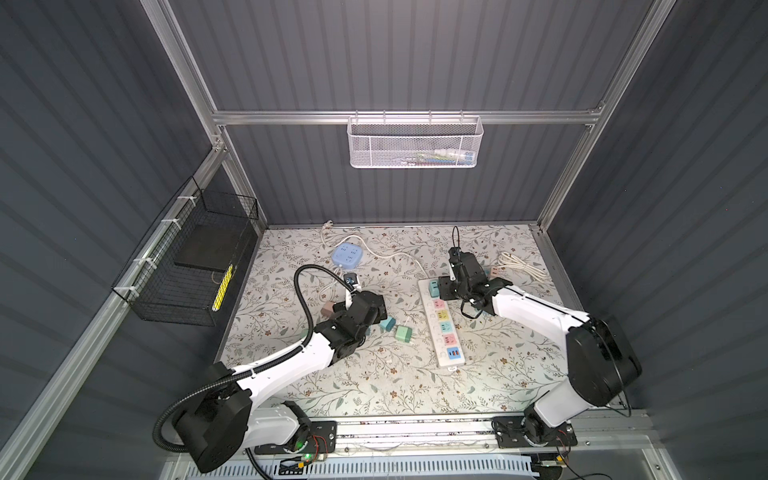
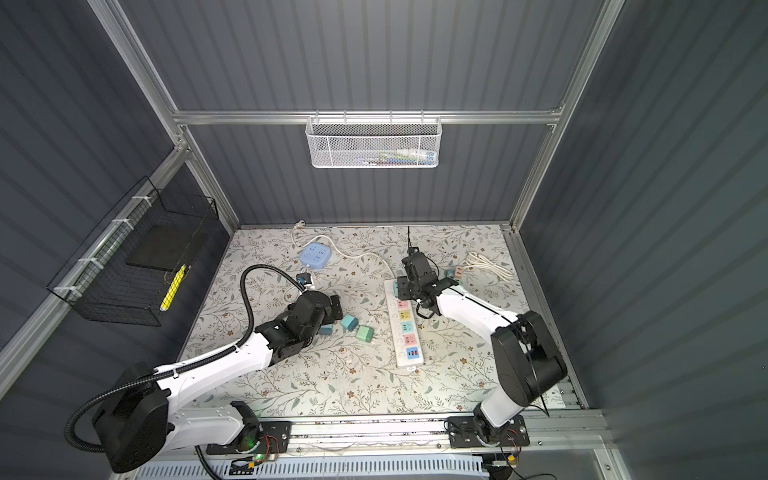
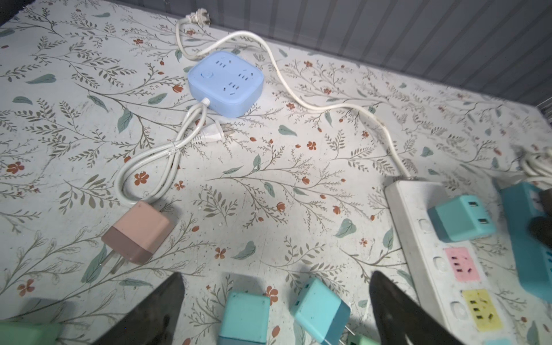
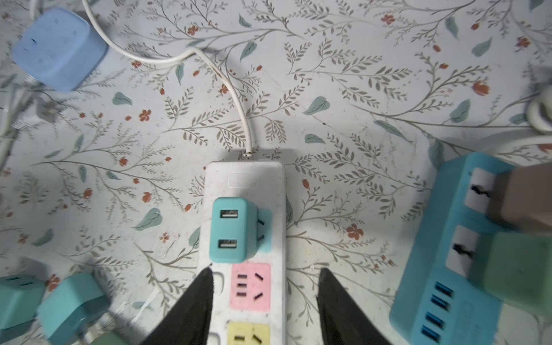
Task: Insert the plug
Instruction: 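Grasp another teal adapter with the left gripper while the right gripper hovers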
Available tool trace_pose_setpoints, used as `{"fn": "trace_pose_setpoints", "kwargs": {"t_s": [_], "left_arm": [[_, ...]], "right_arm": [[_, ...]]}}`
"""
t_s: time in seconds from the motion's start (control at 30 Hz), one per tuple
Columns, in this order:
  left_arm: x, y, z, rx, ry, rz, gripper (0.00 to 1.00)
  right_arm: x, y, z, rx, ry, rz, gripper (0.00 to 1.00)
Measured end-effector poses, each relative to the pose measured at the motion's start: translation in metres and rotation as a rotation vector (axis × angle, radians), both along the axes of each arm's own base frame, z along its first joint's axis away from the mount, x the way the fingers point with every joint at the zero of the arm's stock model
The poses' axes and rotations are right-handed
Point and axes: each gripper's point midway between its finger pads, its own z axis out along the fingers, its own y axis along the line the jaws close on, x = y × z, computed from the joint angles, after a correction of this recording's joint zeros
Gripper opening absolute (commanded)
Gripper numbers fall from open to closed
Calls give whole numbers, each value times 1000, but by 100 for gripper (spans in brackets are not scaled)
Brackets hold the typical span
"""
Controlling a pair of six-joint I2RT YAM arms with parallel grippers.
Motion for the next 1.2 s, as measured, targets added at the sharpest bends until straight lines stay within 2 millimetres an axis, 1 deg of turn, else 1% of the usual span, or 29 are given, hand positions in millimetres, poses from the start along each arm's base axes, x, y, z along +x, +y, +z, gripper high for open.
{"fn": "trace_pose_setpoints", "kwargs": {"t_s": [0.07,0.1,0.13,0.2,0.33,0.4,0.5,0.6,0.67,0.73,0.9,0.97,1.07,1.13,1.2], "left_arm": [[2,-4,-12,53,65,-12,93],[2,-4,-16,75,92,-8,93],[1,-4,-21,98,122,-4,93],[-3,0,-31,135,171,3,92],[-18,15,-48,206,267,1,88],[-21,20,-56,219,314,-7,81],[-20,27,-73,209,396,-23,73],[-21,30,-89,208,469,-46,67],[-17,22,-88,187,470,-81,67],[-19,17,-90,177,485,-115,67],[-24,8,-100,177,529,-175,67],[-25,7,-102,179,537,-182,64],[-26,8,-110,194,557,-182,57],[-27,9,-117,208,577,-183,56],[-25,7,-116,204,570,-184,54]], "right_arm": [[-5,0,26,46,-50,6,59],[-8,-1,34,61,-67,7,59],[-13,-1,42,80,-81,10,59],[-23,-3,48,101,-92,15,59],[-44,-6,39,123,-65,26,60],[-52,-7,34,130,-46,30,59],[-59,-9,33,144,-41,31,59],[-62,-9,39,159,-51,30,59],[-63,-10,42,166,-58,30,59],[-64,-10,43,169,-60,30,60],[-68,-12,36,165,-46,27,60],[-69,-12,34,166,-40,25,60],[-69,-12,33,168,-36,26,60],[-69,-11,33,169,-35,26,60],[-69,-11,33,172,-34,27,60]]}}
